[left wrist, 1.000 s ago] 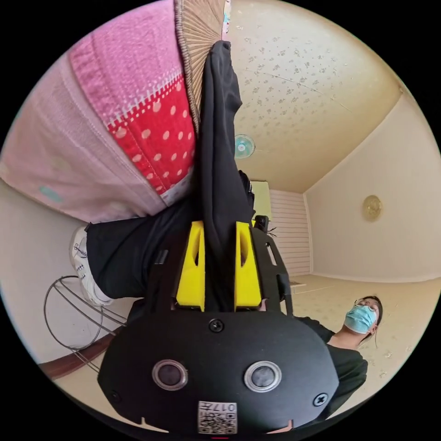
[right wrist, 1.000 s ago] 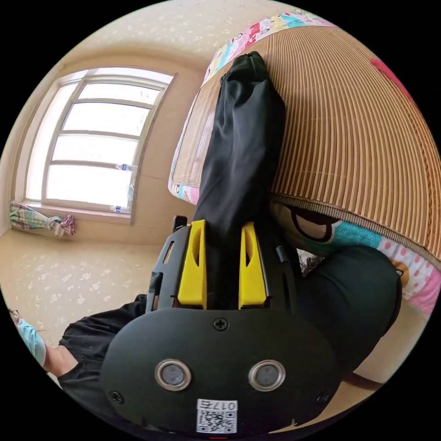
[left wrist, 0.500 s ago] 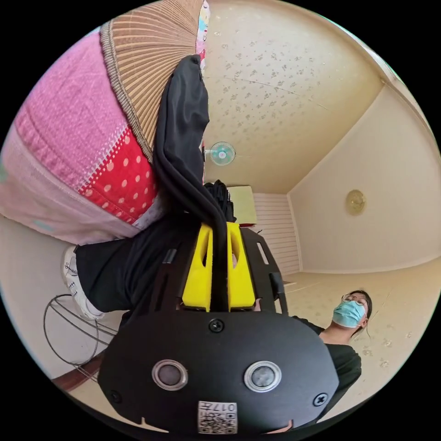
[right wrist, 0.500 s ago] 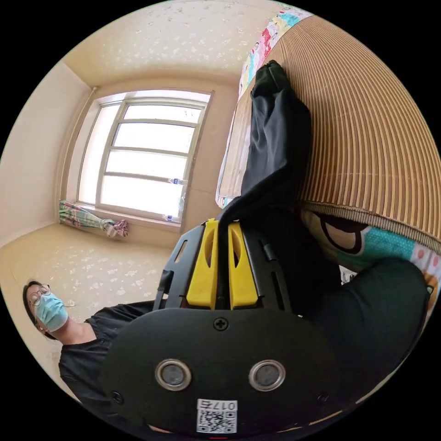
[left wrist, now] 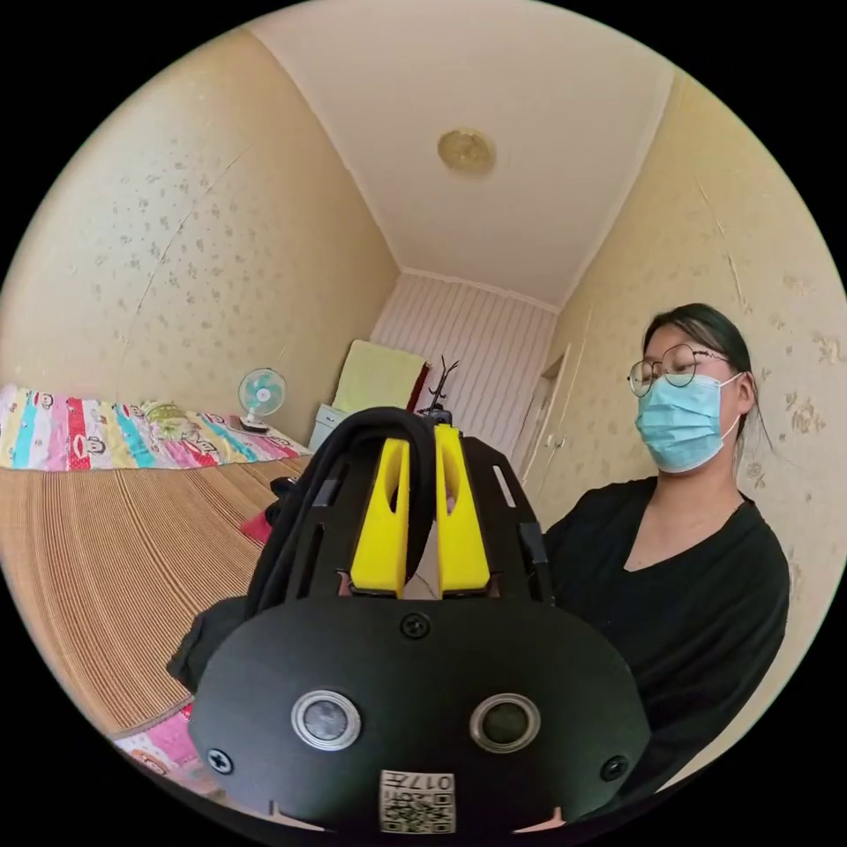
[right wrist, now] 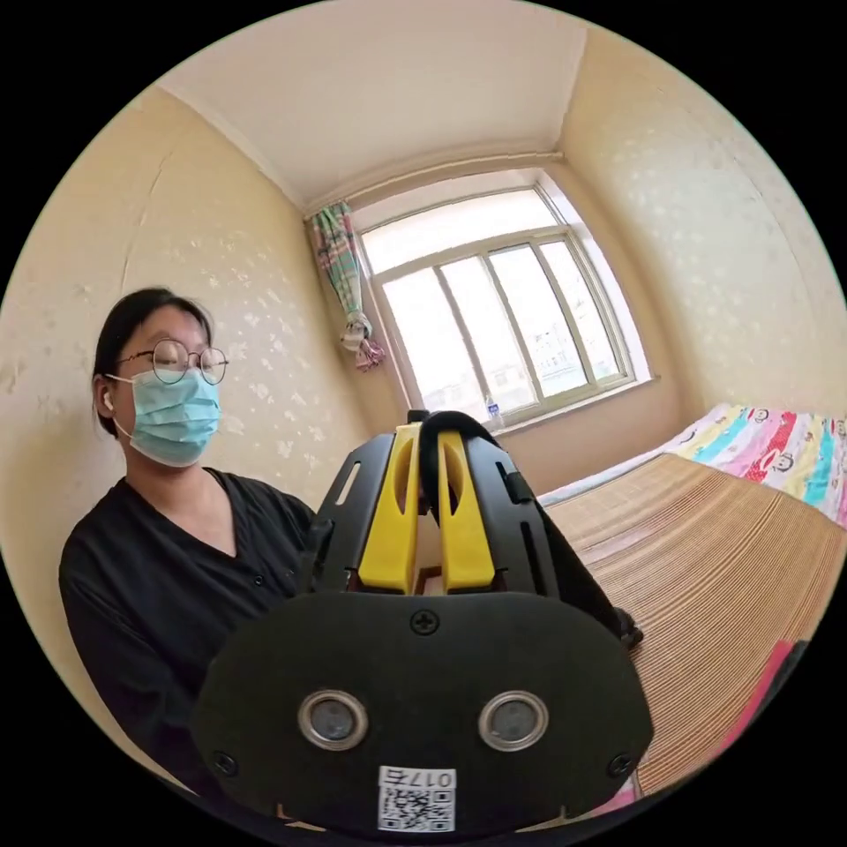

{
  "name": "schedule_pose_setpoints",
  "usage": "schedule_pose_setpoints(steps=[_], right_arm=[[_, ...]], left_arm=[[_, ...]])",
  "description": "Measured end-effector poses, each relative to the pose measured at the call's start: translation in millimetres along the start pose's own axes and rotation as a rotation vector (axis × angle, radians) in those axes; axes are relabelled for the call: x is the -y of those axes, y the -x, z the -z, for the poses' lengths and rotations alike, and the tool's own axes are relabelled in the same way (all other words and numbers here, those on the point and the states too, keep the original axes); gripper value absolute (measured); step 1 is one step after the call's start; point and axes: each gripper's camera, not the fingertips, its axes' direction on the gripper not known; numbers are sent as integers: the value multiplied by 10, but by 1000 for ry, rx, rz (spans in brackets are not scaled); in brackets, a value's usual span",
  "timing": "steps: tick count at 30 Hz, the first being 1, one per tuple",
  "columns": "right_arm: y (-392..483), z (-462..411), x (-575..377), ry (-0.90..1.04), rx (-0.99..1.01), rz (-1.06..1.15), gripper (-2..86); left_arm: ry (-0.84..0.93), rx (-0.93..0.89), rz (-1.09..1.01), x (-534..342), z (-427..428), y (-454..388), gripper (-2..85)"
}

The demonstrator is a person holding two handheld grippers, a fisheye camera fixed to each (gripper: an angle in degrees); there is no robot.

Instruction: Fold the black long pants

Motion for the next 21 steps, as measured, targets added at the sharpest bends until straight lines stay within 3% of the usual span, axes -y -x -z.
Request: schedule_pose_setpoints(steps=[5, 13, 17, 21], right_arm=[[1221, 93, 263, -19, -42, 148, 13], [2381, 221, 285, -108, -104, 304, 12], [2438, 294, 554, -148, -225, 292, 12], [1737, 305, 660, -111, -409, 136, 14]], left_arm=[[-43, -34, -115, -83, -96, -988, 50], [-61, -142, -267, -6, -384, -2039, 49], [-42, -107, -228, 312, -605, -2004, 49], [55, -14, 82, 388, -1058, -764, 50]])
